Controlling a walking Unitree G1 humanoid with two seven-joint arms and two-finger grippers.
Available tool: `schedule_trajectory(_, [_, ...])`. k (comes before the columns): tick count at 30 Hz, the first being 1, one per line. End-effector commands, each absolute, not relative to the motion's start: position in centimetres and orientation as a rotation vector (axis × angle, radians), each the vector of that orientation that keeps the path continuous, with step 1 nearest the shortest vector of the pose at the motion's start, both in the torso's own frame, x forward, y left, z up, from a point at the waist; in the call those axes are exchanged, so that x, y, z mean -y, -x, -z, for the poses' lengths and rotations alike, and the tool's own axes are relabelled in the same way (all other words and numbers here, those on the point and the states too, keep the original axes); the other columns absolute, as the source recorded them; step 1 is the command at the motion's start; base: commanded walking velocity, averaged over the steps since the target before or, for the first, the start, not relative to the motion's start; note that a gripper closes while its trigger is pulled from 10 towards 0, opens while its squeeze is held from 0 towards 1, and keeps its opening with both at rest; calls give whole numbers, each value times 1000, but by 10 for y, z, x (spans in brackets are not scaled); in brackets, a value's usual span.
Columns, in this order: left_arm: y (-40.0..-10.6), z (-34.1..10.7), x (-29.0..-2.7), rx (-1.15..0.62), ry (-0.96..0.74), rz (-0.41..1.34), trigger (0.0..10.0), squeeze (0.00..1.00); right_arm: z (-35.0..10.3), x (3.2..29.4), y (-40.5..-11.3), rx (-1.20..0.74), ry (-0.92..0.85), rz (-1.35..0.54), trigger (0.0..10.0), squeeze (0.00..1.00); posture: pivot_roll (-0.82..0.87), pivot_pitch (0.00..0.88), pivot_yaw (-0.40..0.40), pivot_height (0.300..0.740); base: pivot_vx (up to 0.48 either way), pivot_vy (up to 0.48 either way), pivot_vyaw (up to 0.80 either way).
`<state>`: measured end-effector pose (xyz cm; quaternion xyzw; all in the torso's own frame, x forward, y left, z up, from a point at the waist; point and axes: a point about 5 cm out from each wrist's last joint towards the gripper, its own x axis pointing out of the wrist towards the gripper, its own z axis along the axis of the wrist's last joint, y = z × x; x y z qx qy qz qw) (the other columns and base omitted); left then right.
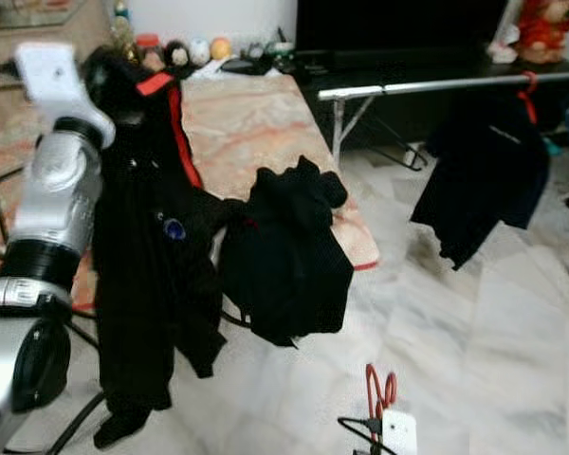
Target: Hang hanger
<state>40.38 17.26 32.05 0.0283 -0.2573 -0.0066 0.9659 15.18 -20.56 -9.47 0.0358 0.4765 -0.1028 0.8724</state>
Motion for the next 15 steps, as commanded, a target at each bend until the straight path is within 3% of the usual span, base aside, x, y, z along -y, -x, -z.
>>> schedule_trajectory(1, [-404,-341,-155,578,-81,55,10000,0,94,215,-150,-996,-64,239,10000,0,-20,0,-10,740,352,0,0])
schedule_trajectory(15, [-410,-368,-146,612,-78,63,10000,0,94,216,-150,-1000,-54,232,10000,0,-5,0,-14,740,324,0,0])
